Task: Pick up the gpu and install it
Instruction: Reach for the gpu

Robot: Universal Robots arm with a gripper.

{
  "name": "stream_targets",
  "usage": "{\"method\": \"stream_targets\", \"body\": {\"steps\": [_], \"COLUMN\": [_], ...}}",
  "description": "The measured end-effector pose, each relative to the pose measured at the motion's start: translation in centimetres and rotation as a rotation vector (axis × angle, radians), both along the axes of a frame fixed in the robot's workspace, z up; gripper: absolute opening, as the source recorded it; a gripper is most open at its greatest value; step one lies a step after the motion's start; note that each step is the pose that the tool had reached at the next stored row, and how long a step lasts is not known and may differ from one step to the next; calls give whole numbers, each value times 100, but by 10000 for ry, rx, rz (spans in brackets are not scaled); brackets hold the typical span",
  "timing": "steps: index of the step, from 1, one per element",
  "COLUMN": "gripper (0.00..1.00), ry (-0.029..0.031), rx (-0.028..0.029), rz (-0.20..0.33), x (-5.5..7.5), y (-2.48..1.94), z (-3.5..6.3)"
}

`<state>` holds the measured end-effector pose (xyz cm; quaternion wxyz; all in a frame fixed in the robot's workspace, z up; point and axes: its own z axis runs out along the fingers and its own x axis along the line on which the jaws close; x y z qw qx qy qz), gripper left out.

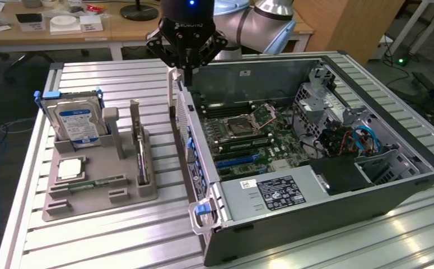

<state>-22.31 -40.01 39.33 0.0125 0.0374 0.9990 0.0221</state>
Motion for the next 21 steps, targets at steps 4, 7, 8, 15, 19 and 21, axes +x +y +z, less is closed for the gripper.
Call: {"method": "stream_targets", "body": {"steps": [4,7,8,15,19,21], "gripper": [11,11,11,11,11,11], "ry": [-1,0,0,0,0,-1], "rx": [1,1,0,0,0,0], "rz": [-1,-1,0,70,155,201], "x": [-106,-174,-197,-394,-490,-536], "y": [-1,-4,-4,-7,-8,-8], "z": [0,0,0,0,-1,-2]}}
